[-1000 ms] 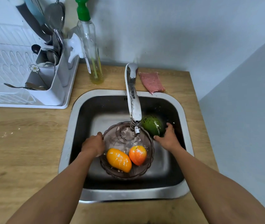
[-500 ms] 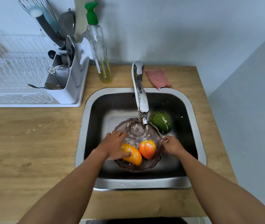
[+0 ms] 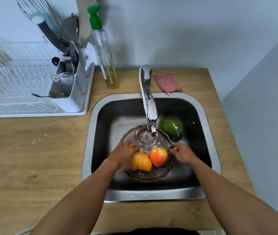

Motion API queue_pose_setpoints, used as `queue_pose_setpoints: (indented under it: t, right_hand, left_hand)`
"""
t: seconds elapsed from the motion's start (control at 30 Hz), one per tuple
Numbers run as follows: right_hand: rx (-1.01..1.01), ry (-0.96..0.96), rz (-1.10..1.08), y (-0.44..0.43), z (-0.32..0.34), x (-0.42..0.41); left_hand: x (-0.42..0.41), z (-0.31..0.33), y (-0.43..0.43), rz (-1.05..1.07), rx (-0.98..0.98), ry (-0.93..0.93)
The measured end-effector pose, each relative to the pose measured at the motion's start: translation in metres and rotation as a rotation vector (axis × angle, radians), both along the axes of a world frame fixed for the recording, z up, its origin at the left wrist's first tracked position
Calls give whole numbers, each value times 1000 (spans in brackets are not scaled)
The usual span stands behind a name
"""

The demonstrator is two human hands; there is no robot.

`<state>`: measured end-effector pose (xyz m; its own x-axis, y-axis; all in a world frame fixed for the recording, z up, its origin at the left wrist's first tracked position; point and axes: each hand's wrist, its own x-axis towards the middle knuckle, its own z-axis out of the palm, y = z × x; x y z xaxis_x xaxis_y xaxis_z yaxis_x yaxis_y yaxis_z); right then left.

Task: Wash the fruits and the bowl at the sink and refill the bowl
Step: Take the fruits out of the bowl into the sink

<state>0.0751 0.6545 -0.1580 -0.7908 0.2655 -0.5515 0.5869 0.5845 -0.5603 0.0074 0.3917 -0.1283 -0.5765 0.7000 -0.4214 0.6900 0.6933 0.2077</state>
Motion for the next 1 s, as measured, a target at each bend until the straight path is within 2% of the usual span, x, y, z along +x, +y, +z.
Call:
queue_pose_setpoints:
  t: [0.1, 0.23, 0.37, 0.5, 1.0]
  right_hand:
    - [-1, -4, -6, 1, -6, -2]
    - [0, 16, -4, 1, -8, -2]
    - [-4, 21, -8, 1, -8, -4]
    - [-25, 14, -22, 2, -9, -5]
    - [-80, -15, -32, -1, -1, 0]
  left_hand:
    - [-8, 3, -4, 74, 68, -51]
    - [-30, 21, -14, 370, 330, -140]
    - [-58, 26, -22, 655, 502, -42]
    - [-73, 19, -16, 789, 438, 63]
    - [-95, -12, 0, 807, 175, 29]
